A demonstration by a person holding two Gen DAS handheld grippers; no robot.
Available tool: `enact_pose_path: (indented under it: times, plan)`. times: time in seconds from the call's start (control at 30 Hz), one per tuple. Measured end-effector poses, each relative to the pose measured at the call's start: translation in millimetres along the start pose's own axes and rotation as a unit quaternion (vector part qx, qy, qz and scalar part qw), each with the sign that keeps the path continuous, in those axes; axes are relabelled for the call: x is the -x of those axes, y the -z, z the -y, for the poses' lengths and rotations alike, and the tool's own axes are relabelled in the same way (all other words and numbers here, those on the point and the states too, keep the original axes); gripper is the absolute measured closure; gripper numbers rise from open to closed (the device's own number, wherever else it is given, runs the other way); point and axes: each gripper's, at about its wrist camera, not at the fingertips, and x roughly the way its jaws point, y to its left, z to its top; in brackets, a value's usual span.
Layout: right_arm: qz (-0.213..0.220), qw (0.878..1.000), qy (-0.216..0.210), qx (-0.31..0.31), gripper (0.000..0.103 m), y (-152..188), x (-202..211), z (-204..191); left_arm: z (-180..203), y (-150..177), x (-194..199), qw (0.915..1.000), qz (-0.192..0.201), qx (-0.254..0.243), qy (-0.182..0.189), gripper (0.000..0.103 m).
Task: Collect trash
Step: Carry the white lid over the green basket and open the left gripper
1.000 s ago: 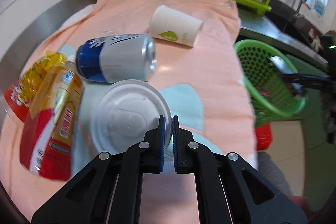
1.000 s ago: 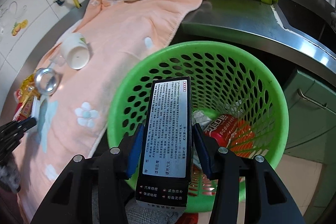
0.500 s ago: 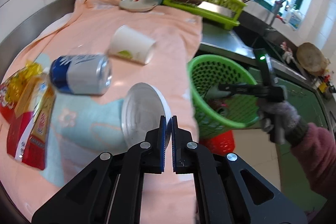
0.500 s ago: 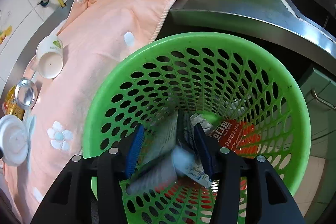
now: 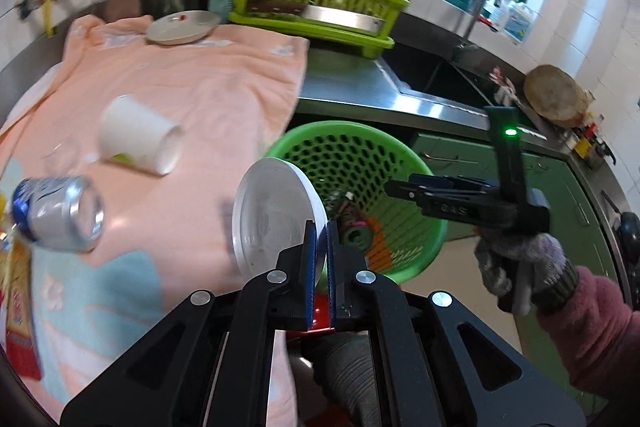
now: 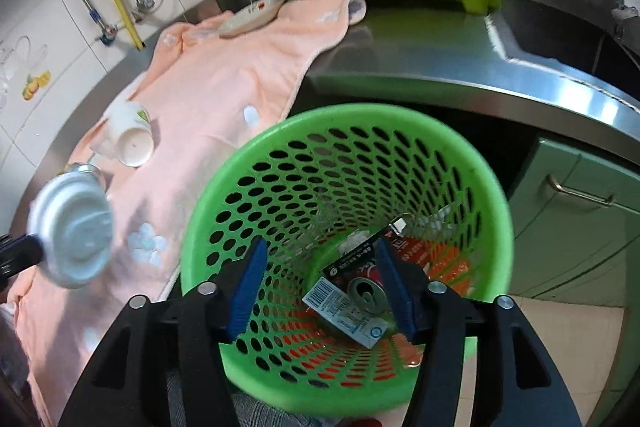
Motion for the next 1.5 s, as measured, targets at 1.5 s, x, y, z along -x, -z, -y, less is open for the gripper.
enact_pose_path:
  times: [1.5]
  plan:
    - [0.041, 0.998, -0.042, 0.008, 0.037, 23, 54, 6, 11, -17, -65, 0.9988, -0.035, 0.017, -0.030, 0.080]
